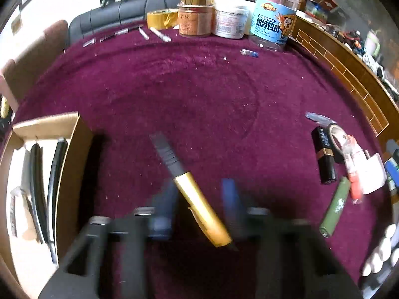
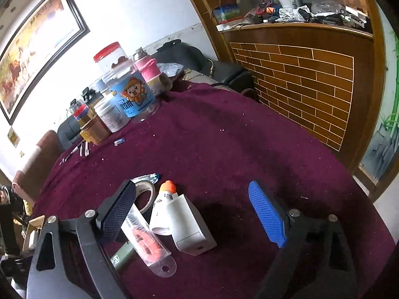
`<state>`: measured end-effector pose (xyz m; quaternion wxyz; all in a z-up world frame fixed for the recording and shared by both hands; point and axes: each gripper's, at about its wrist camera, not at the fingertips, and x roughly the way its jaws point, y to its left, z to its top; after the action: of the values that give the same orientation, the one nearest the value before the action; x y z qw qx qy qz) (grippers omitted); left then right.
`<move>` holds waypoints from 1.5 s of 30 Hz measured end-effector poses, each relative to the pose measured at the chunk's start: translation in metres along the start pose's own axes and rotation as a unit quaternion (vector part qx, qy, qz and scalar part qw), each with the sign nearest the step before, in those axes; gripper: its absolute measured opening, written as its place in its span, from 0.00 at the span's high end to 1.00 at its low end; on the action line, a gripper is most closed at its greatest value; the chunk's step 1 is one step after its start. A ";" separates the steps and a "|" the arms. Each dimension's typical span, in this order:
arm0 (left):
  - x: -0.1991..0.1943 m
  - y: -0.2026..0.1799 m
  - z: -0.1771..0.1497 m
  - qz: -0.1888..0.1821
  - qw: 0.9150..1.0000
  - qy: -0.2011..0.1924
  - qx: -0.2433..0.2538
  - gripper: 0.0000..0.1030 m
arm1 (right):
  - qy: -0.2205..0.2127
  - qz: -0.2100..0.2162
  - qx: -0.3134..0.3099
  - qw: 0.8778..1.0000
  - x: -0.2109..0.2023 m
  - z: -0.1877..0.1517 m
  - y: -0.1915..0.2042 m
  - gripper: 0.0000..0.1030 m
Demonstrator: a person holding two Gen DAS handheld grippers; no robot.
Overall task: Organize rigid objects
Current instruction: 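Grasp the yellow pen on the table with the left tool, then grasp the black lipstick tube with the right tool while the left tool holds the yellow pen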
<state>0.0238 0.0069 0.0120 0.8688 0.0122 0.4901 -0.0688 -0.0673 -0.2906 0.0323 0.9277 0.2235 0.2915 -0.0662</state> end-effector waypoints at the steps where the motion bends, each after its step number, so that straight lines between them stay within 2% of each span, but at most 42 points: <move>1: -0.002 0.005 -0.002 -0.019 1.000 0.005 -0.006 0.94 | 0.003 0.000 -0.002 1.000 0.003 -0.002 0.001 0.10; 3: -0.008 0.022 -0.010 -0.061 0.997 0.024 -0.031 0.95 | 0.004 0.000 -0.005 1.000 0.004 -0.003 0.000 0.10; 5: -0.021 0.035 -0.022 -0.069 0.996 0.028 -0.045 0.95 | 0.003 0.001 -0.009 1.000 0.003 -0.004 0.002 0.10; 10: -0.059 0.048 -0.058 -0.097 0.994 0.000 -0.056 0.95 | 0.009 0.000 -0.021 1.000 0.006 -0.006 0.007 0.10; 12: -0.056 0.043 -0.065 -0.091 0.995 -0.005 -0.046 0.95 | 0.011 -0.010 -0.029 0.999 0.007 -0.008 0.009 0.10; 14: -0.043 0.040 -0.068 -0.103 0.993 0.003 -0.049 0.94 | 0.009 -0.020 -0.034 0.999 0.006 -0.008 0.010 0.10; 15: -0.045 0.040 -0.071 -0.104 0.993 -0.019 -0.051 0.92 | 0.007 -0.024 -0.036 0.999 0.006 -0.008 0.010 0.10; 17: -0.043 0.036 -0.072 -0.105 0.993 -0.039 -0.037 0.88 | 0.001 -0.035 -0.040 0.999 0.004 -0.010 0.011 0.10; 18: -0.043 0.036 -0.070 -0.113 0.992 -0.039 -0.037 0.84 | 0.000 -0.036 -0.042 0.998 0.004 -0.010 0.011 0.10; 20: -0.044 0.039 -0.072 -0.128 0.990 -0.040 -0.042 0.81 | -0.004 -0.042 -0.051 0.998 0.002 -0.011 0.016 0.10; 21: -0.043 0.042 -0.071 -0.136 0.989 -0.040 -0.048 0.81 | -0.006 -0.042 -0.057 0.997 -0.001 -0.010 0.020 0.10; 24: -0.042 0.046 -0.069 -0.146 0.987 -0.039 -0.057 0.81 | -0.003 -0.010 -0.089 0.996 -0.019 -0.010 0.046 0.10; 27: -0.040 0.044 -0.068 -0.139 0.988 -0.039 -0.052 0.81 | 0.028 0.056 -0.135 0.989 -0.032 -0.009 0.082 0.10; 29: -0.038 0.040 -0.067 -0.132 0.989 -0.039 -0.048 0.81 | 0.093 0.114 -0.150 0.978 -0.023 -0.011 0.106 0.10; 31: -0.038 0.034 -0.066 -0.118 0.991 -0.039 -0.040 0.81 | 0.164 0.149 -0.155 0.963 -0.005 -0.018 0.125 0.10; 33: -0.038 0.031 -0.066 -0.108 0.993 -0.039 -0.032 0.81 | 0.210 0.140 -0.154 0.955 0.012 -0.025 0.135 0.10; 36: -0.038 0.031 -0.066 -0.110 0.993 -0.039 -0.034 0.81 | 0.235 0.119 -0.152 0.953 0.029 -0.029 0.140 0.16; 38: -0.037 0.037 -0.066 -0.125 0.990 -0.039 -0.045 0.81 | 0.254 0.112 -0.135 0.951 0.042 -0.028 0.137 0.22; 39: -0.037 0.040 -0.067 -0.134 0.989 -0.039 -0.052 0.81 | 0.261 0.110 -0.128 0.951 0.045 -0.027 0.134 0.24; 40: -0.036 0.043 -0.067 -0.142 0.987 -0.039 -0.058 0.81 | 0.266 0.104 -0.121 0.951 0.049 -0.025 0.130 0.31; 41: -0.035 0.046 -0.067 -0.152 0.986 -0.039 -0.065 0.81 | 0.265 0.087 -0.116 0.953 0.053 -0.023 0.126 0.33; 45: -0.035 0.050 -0.069 -0.169 0.982 -0.039 -0.077 0.81 | 0.257 0.045 -0.118 0.958 0.062 -0.017 0.120 0.33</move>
<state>-0.0457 0.0662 0.0036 0.8615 -0.1404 0.4546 -0.1774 0.0047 -0.1752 0.0296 0.8431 0.1349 0.5158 0.0701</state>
